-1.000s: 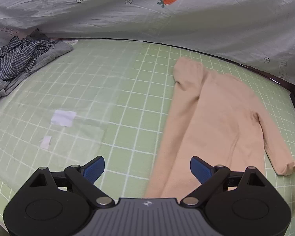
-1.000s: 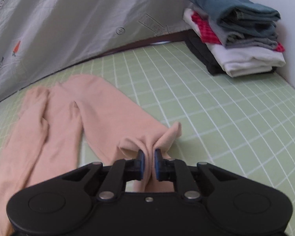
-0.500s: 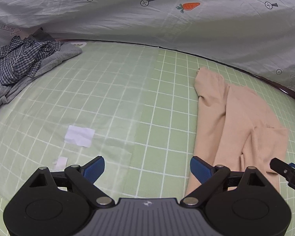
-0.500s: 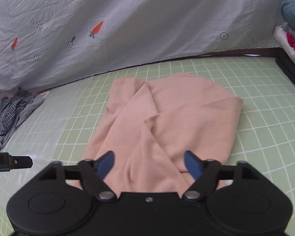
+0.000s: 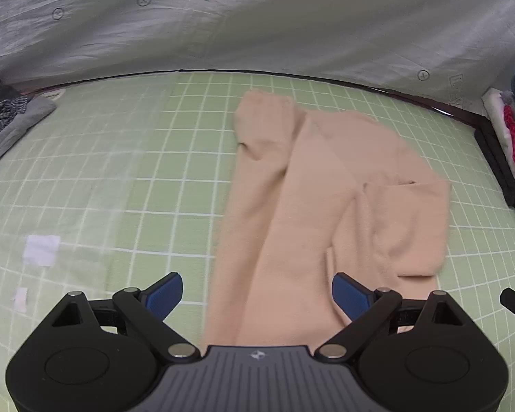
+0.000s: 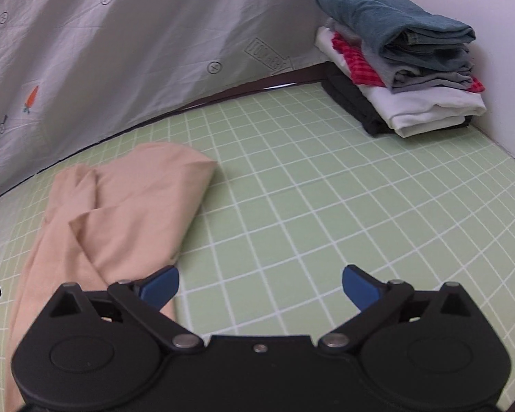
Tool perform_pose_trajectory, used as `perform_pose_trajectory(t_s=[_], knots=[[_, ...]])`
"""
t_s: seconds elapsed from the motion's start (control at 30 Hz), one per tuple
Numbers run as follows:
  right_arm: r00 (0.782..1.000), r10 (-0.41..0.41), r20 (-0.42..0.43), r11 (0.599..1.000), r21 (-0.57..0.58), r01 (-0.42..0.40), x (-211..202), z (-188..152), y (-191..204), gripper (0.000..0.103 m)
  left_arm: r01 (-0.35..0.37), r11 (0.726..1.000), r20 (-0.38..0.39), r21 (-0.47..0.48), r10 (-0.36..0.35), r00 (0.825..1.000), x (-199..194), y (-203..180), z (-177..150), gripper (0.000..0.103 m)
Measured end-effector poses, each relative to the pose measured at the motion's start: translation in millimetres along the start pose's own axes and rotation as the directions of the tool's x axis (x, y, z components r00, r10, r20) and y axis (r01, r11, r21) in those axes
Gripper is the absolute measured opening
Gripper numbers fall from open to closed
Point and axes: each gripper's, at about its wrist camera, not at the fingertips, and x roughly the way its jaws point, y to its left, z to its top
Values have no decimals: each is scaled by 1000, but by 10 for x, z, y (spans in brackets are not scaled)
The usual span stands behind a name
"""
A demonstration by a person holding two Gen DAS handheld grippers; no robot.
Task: Fold clothes
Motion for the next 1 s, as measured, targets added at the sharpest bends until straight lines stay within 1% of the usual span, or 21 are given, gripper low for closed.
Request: perform_pose_trajectory(t_s=[0.1,0.17,0.27,0.33,0.43,0.47,0.5,0.53,0.57,0.73,0.9,1.0], knots=[[1000,-19,-13,1000,-13,18,134,122,-137,103,35,999,-11,0,-35,999,88,-219,37,94],[1000,-17,-10,998,-53,17,220,193,-190,103,79,997,-17,2,-79,997,170,-351,68,92],[1000,-12,-25,996,-86,10,398,281,-245,103,120,992,-21,28,-119,993,313,-549,133,80],[999,-8,-41,995,-102,4,526,349,-269,103,115,992,-23,50,-114,993,401,-651,162,74],[998,-1,-60,991,-131,-7,643,385,-238,103,84,993,-44,85,-81,996,559,-738,179,60],[998,5,-68,990,-141,-15,666,375,-210,103,78,993,-53,91,-73,996,605,-737,181,51],[997,13,-76,988,-150,-25,683,355,-182,103,80,992,-62,96,-74,995,641,-727,178,32],[996,22,-86,986,-161,-36,696,322,-145,103,86,991,-67,99,-80,995,661,-706,178,19],[995,27,-96,984,-173,-44,700,289,-108,103,94,990,-70,103,-87,994,677,-679,181,9],[993,31,-114,976,-211,-54,648,176,54,103,176,983,-43,55,-174,984,521,-477,252,7],[994,18,-109,982,-185,-38,531,127,211,103,278,960,34,27,-279,960,158,-200,425,7],[994,18,-105,983,-179,-37,413,26,389,103,292,956,91,-2,-291,952,-59,87,526,6]])
